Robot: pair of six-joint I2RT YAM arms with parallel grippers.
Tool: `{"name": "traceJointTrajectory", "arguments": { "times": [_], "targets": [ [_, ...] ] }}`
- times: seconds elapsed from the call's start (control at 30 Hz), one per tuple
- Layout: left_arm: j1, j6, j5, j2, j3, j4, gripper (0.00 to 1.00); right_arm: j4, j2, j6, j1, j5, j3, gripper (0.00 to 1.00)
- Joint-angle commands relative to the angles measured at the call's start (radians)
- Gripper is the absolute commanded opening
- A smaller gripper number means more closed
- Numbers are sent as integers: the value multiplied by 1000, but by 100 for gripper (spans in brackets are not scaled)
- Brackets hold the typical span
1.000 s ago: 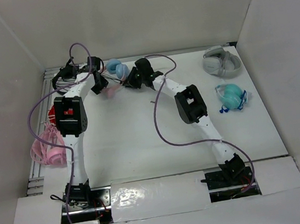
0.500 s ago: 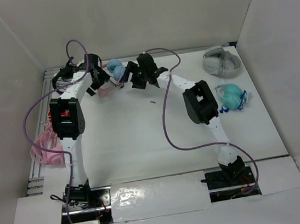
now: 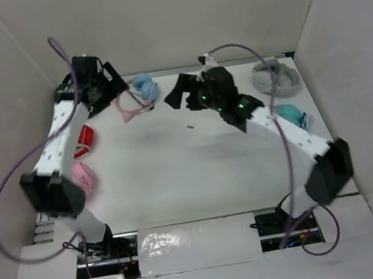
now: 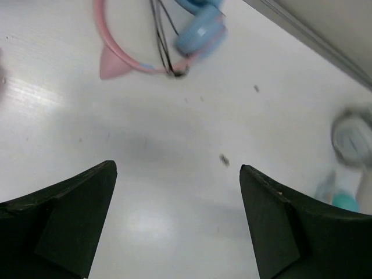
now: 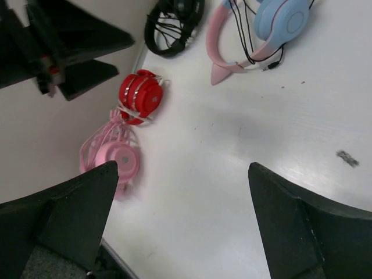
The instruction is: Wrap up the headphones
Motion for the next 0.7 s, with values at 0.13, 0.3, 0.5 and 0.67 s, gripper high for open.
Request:
{"name": "traceJointTrajectory", "arguments": {
  "times": [0.13, 0.3, 0.5, 0.67],
  "targets": [
    [-96, 162, 253, -740, -437, 68, 99, -110, -591, -36, -21, 277, -347, 100],
    [-104, 72, 241, -1107, -695, 35, 99, -252, -906, -20, -15, 428, -482, 100],
    [-102, 104, 265, -1183, -712, -2, 99, -304, -1145, 22, -18, 488, -551, 100],
    [-102, 119, 308, -1130, -674, -38, 99, -382, -1192, 43, -16, 529, -533, 100]
  ]
}}
